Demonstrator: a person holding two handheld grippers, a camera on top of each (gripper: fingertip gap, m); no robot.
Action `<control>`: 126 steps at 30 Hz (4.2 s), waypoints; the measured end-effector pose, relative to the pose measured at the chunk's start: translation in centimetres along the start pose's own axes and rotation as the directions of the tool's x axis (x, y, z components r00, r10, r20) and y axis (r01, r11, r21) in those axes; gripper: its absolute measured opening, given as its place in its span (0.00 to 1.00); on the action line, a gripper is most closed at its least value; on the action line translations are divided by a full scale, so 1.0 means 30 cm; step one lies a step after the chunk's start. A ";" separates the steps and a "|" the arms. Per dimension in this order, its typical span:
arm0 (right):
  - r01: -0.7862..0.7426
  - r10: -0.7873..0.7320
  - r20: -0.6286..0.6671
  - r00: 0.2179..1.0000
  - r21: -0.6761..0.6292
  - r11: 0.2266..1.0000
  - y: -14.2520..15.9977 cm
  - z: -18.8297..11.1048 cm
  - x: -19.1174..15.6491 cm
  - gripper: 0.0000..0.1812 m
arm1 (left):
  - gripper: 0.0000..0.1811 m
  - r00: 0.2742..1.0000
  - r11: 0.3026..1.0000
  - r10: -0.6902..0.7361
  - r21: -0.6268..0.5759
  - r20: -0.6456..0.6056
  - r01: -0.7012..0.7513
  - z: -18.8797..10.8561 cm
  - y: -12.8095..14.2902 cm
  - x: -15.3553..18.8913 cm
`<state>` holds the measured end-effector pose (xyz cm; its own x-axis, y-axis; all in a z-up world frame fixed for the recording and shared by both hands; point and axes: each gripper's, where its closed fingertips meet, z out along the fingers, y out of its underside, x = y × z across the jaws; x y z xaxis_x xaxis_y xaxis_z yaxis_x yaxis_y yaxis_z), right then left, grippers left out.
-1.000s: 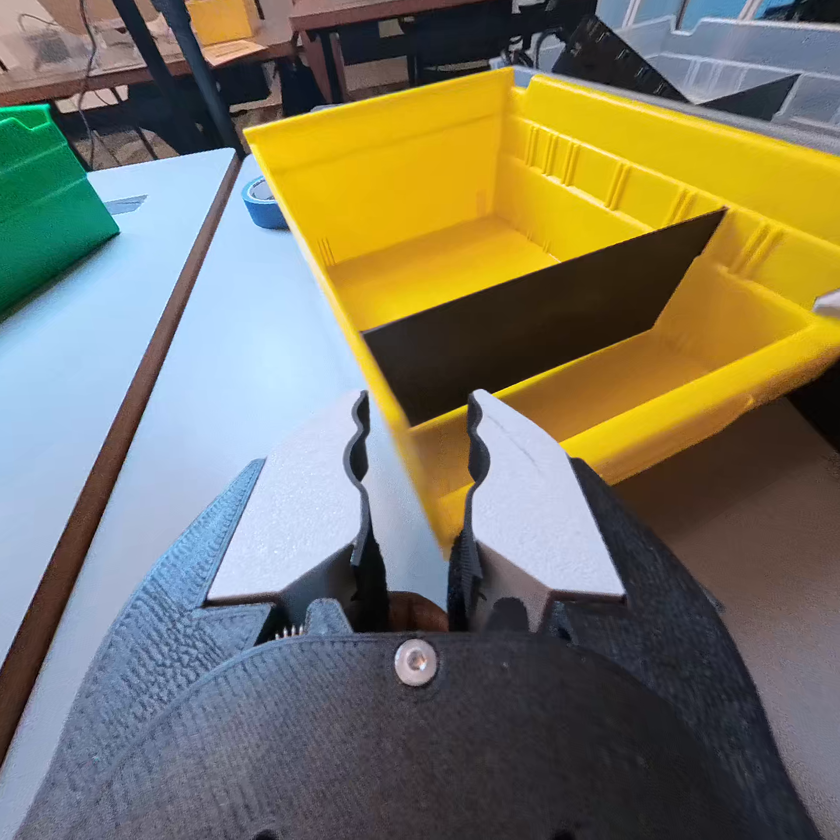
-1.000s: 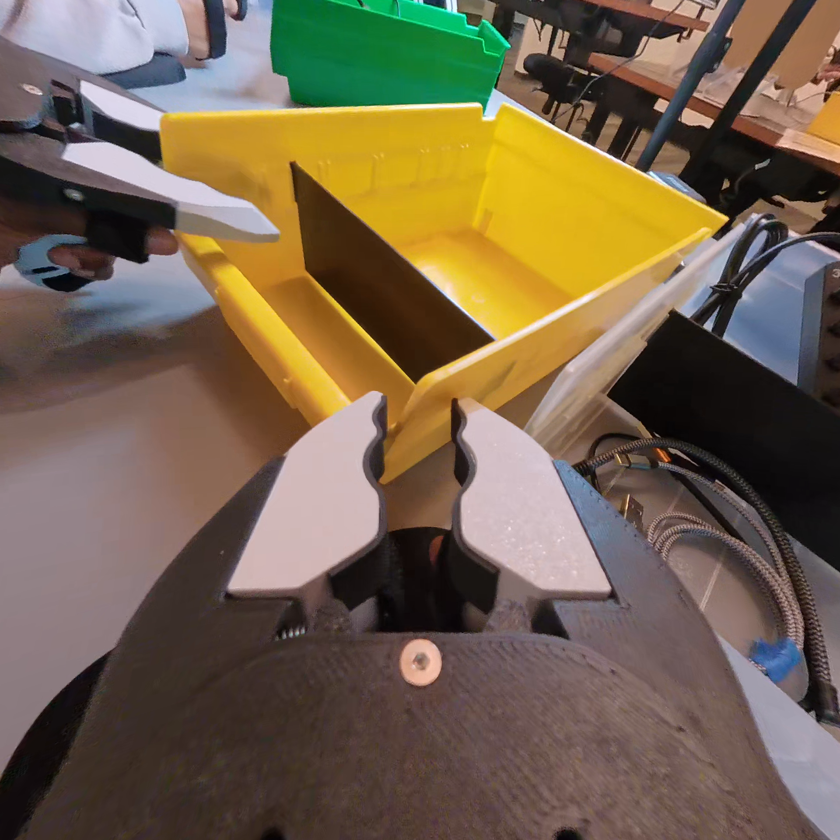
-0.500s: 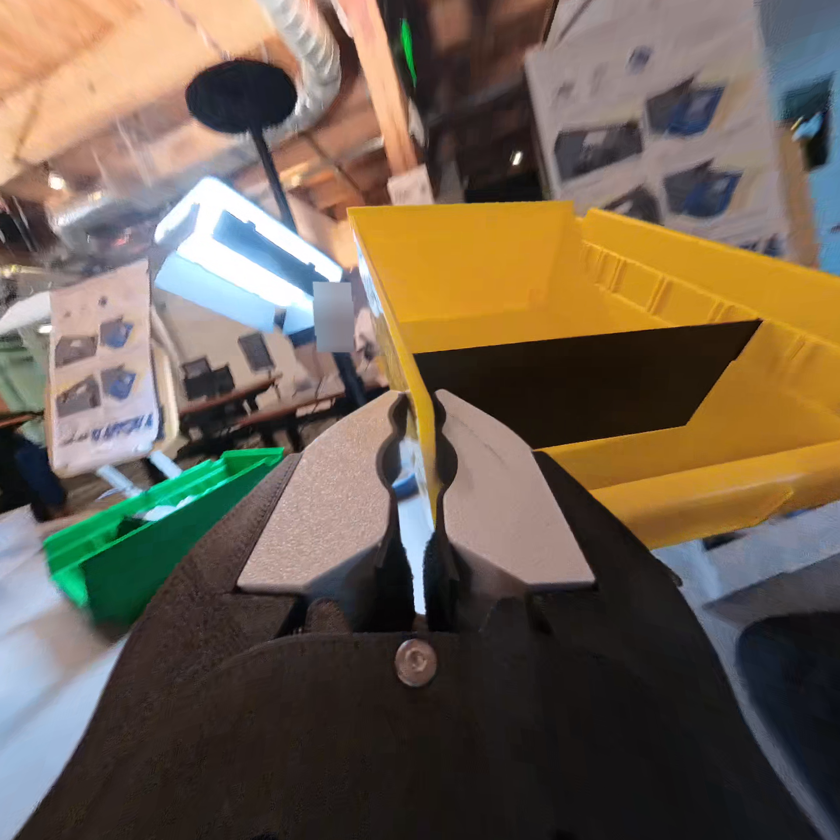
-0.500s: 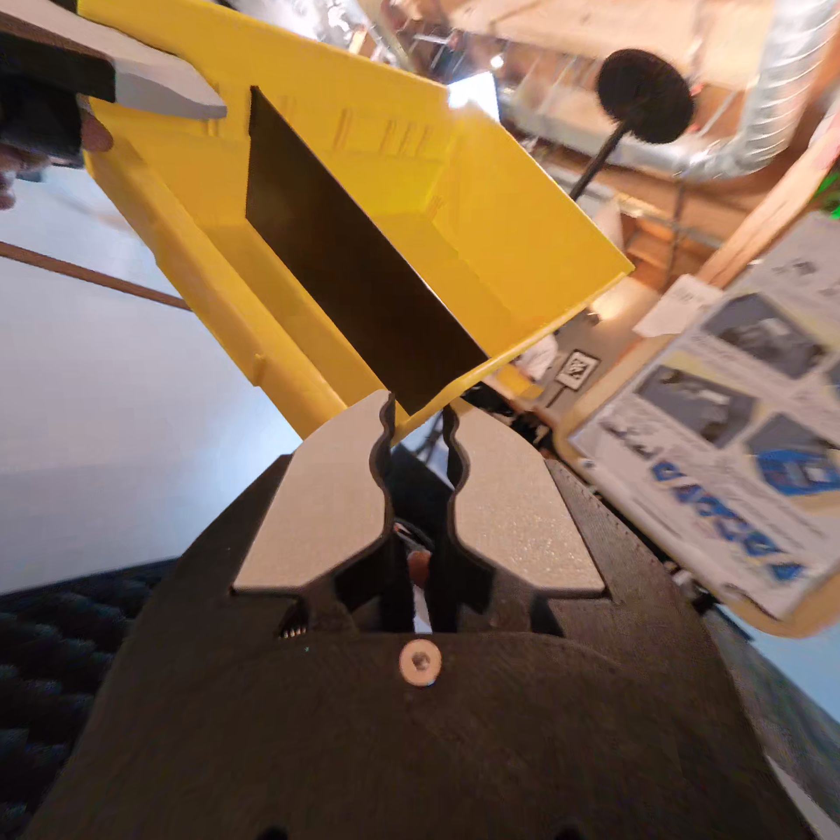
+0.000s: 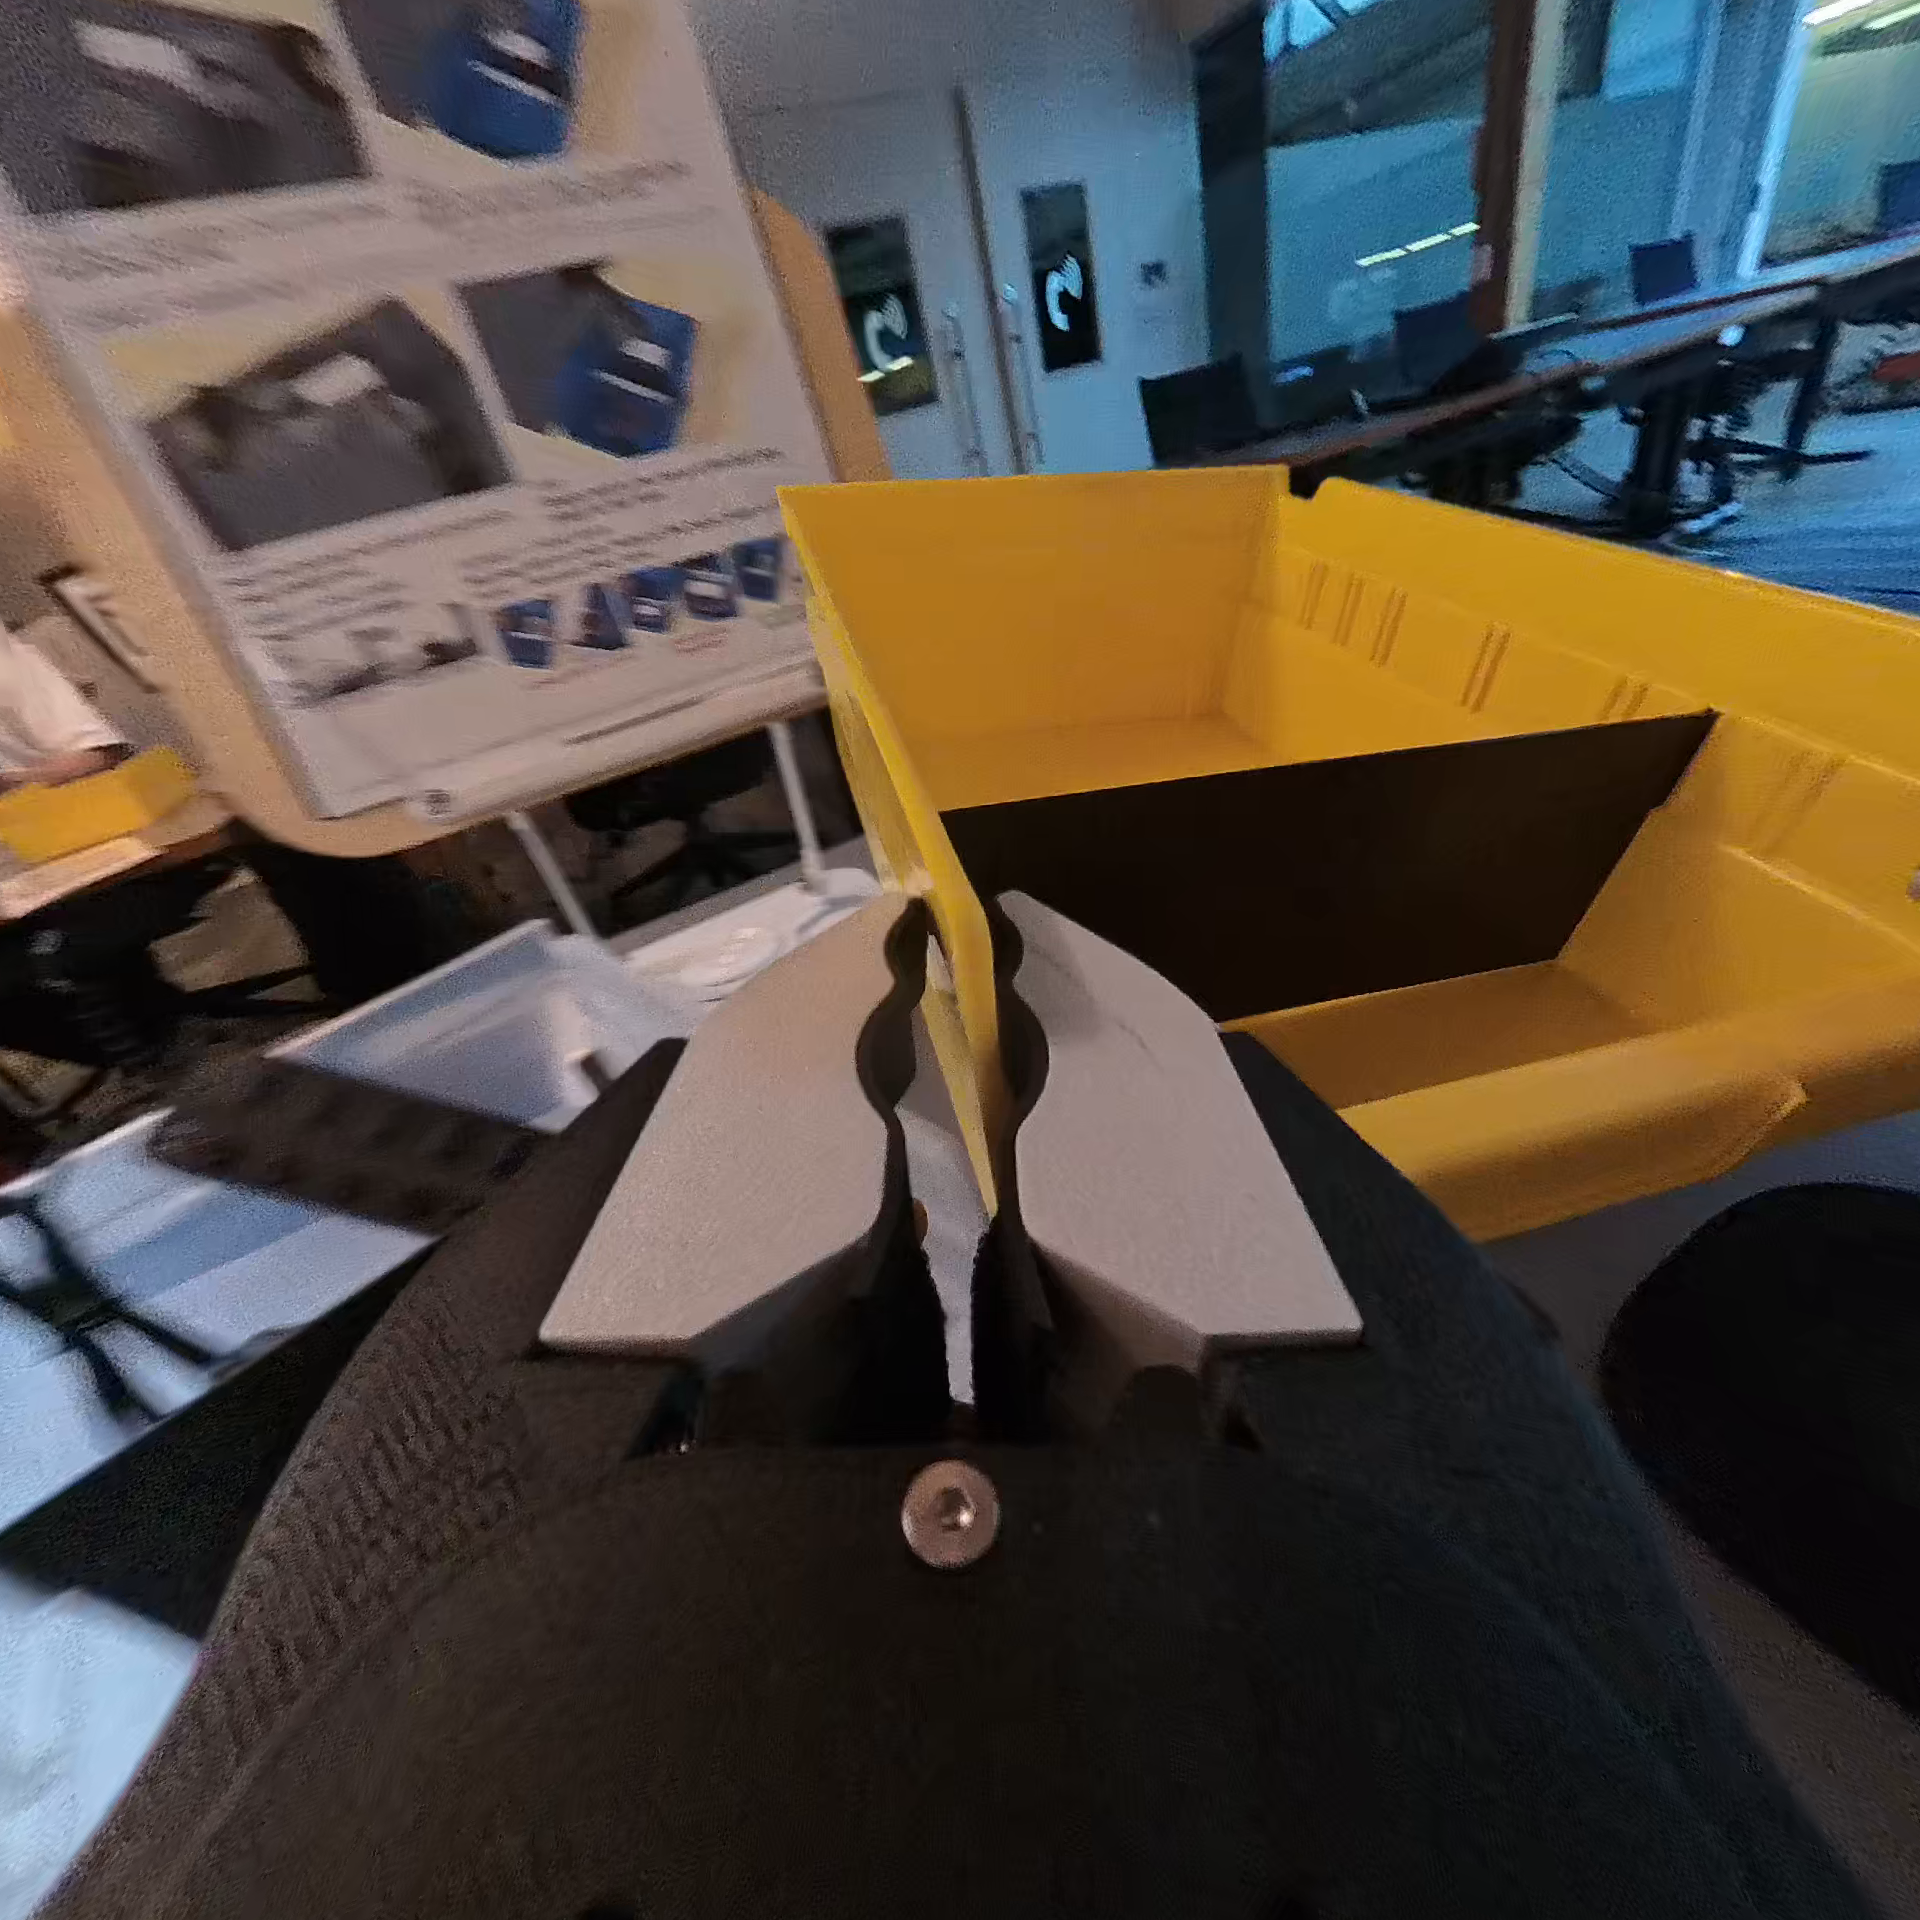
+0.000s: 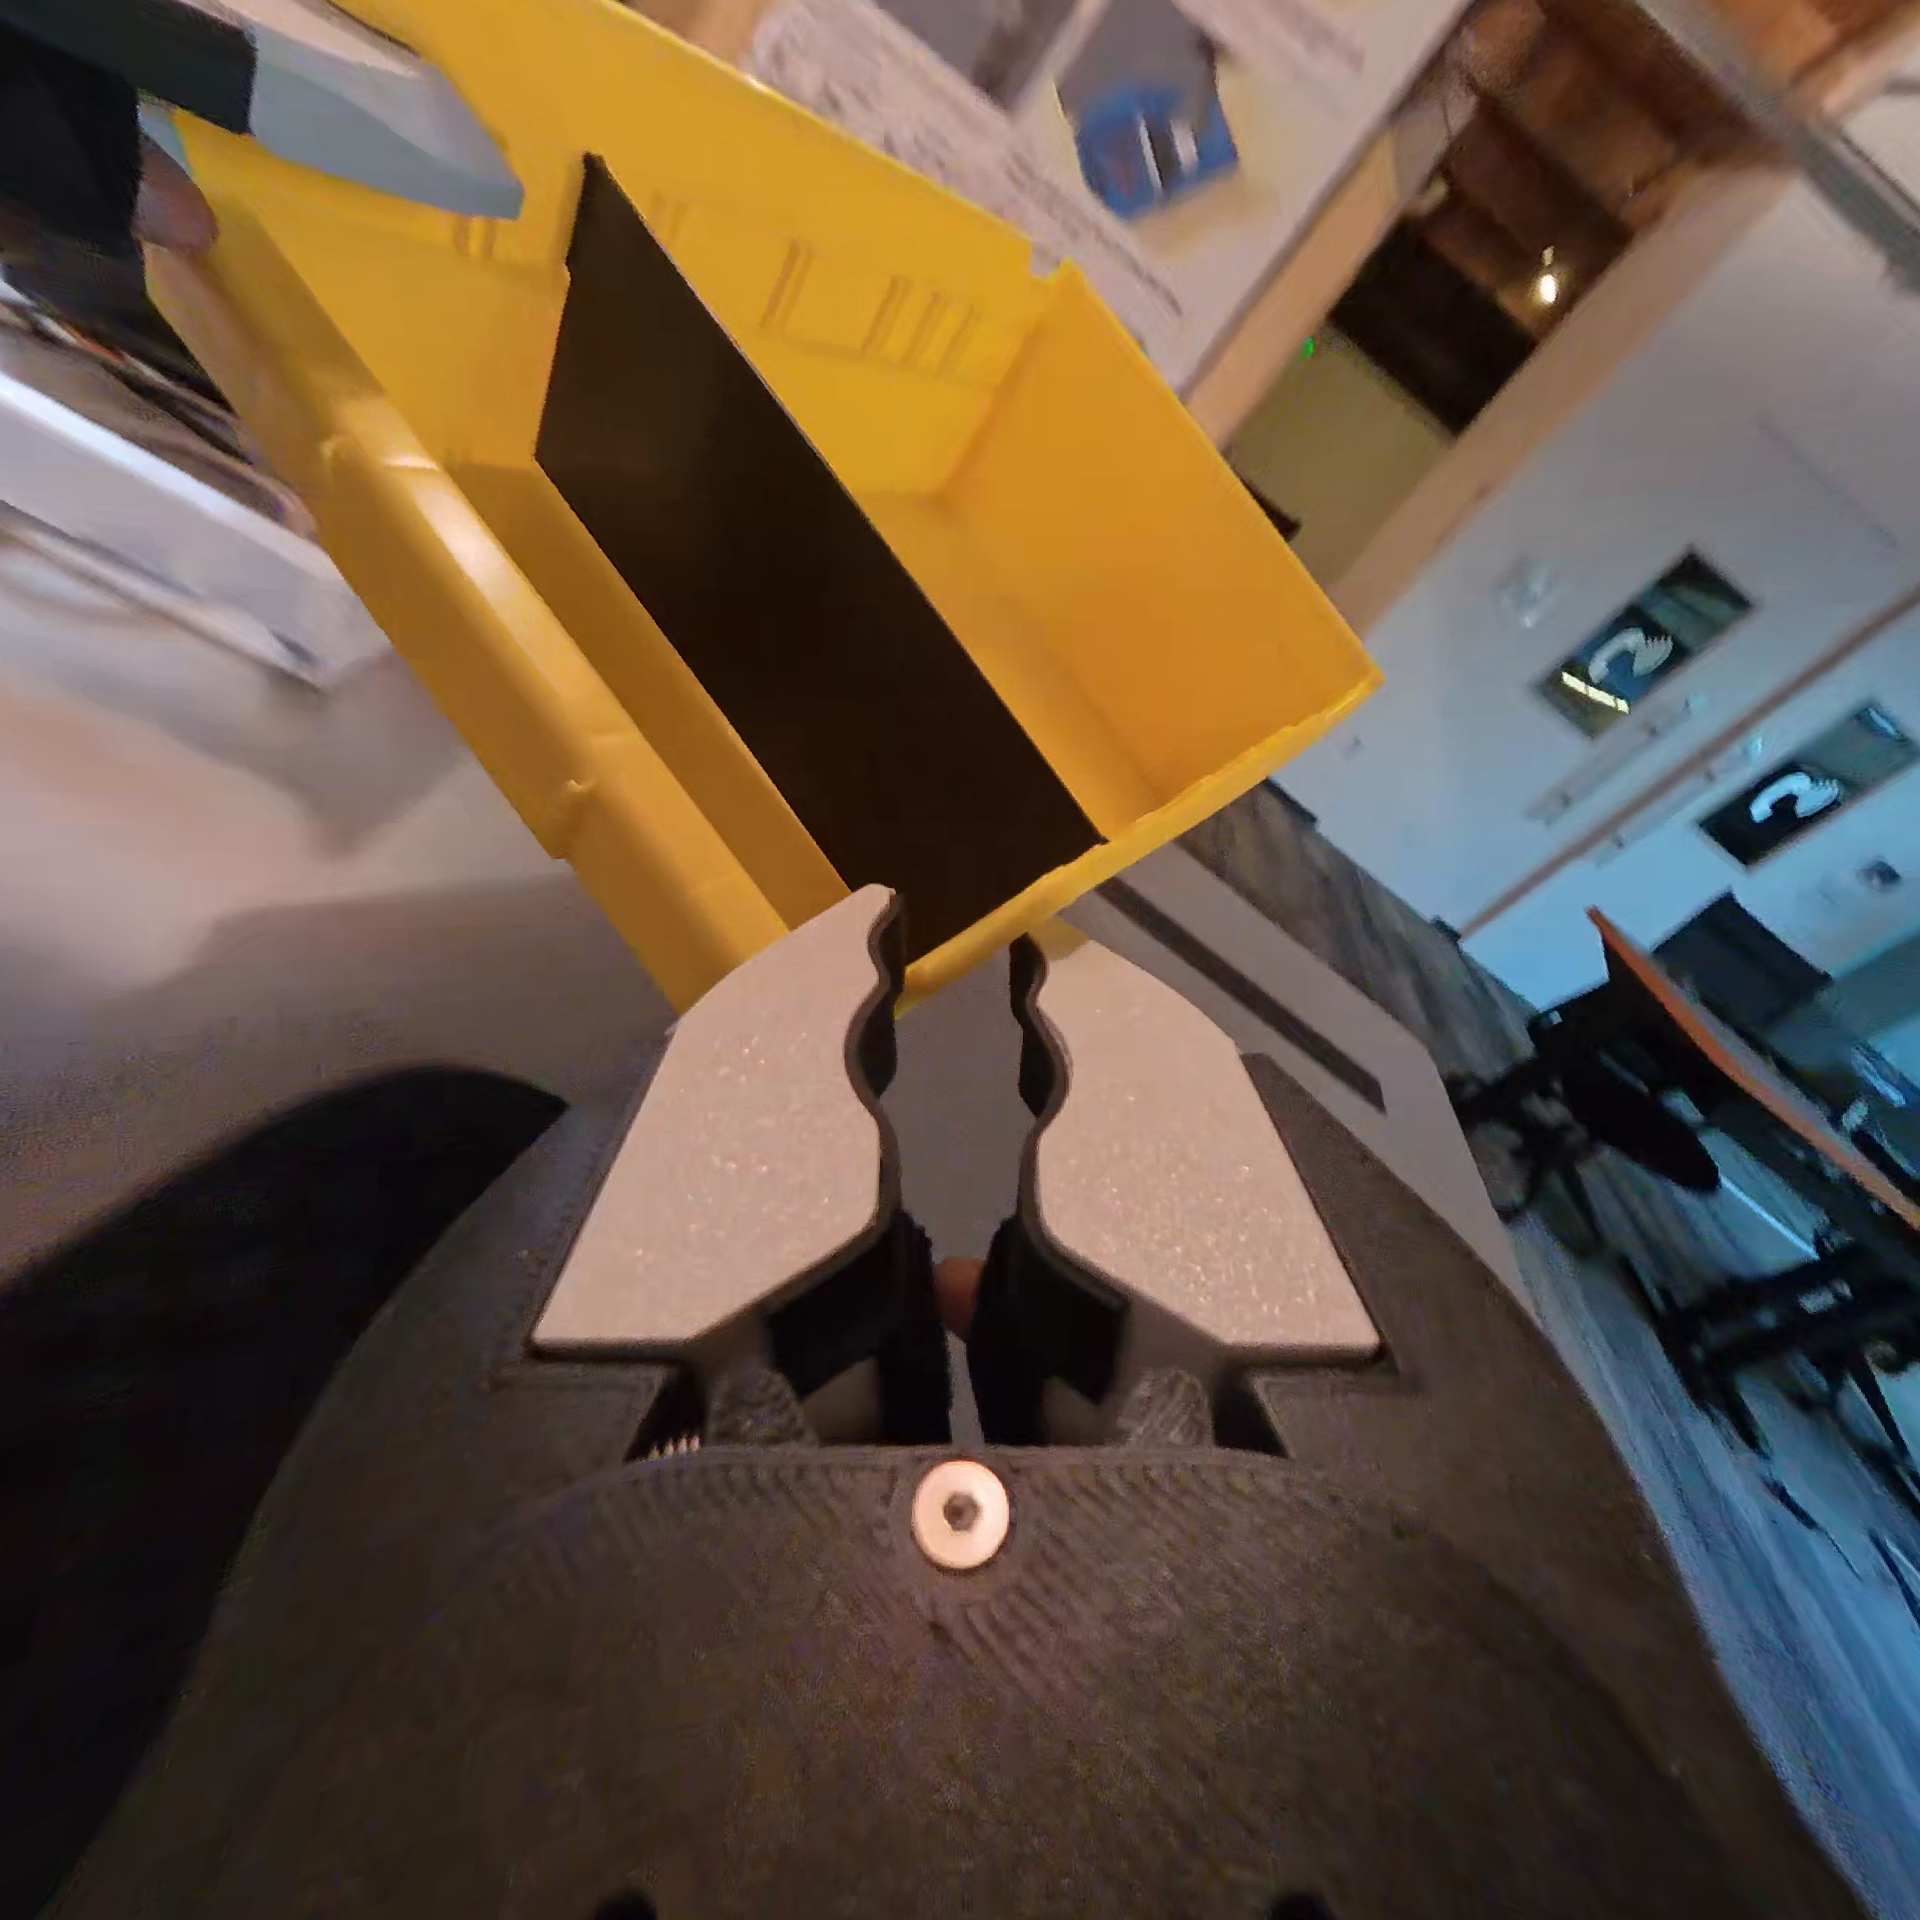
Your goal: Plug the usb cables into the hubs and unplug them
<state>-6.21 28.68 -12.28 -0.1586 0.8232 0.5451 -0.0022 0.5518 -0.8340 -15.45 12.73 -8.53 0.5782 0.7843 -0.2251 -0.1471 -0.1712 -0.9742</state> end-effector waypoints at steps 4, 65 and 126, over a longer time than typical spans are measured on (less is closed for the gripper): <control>-0.024 0.020 -0.037 0.999 -0.113 0.993 0.167 -0.014 0.083 0.10 | 0.06 0.996 0.999 -0.001 -0.051 -0.087 -0.003 0.153 0.068 0.152; 0.565 -0.573 0.170 0.802 -0.526 0.636 0.619 -0.192 0.286 0.19 | 0.21 0.789 0.458 0.560 -0.699 -0.253 -0.549 -0.854 0.679 -0.753; 0.141 -0.152 -0.098 0.984 -0.110 0.984 0.225 -0.323 0.335 0.32 | 0.34 0.896 0.908 -0.339 -0.149 0.286 0.391 -0.419 0.081 -1.129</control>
<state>1.74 41.98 -11.61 -0.0593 0.7390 0.6711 0.0839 0.6736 -0.7343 -25.30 -21.74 -3.48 0.3385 0.9315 0.1332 0.2118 0.0625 -0.9753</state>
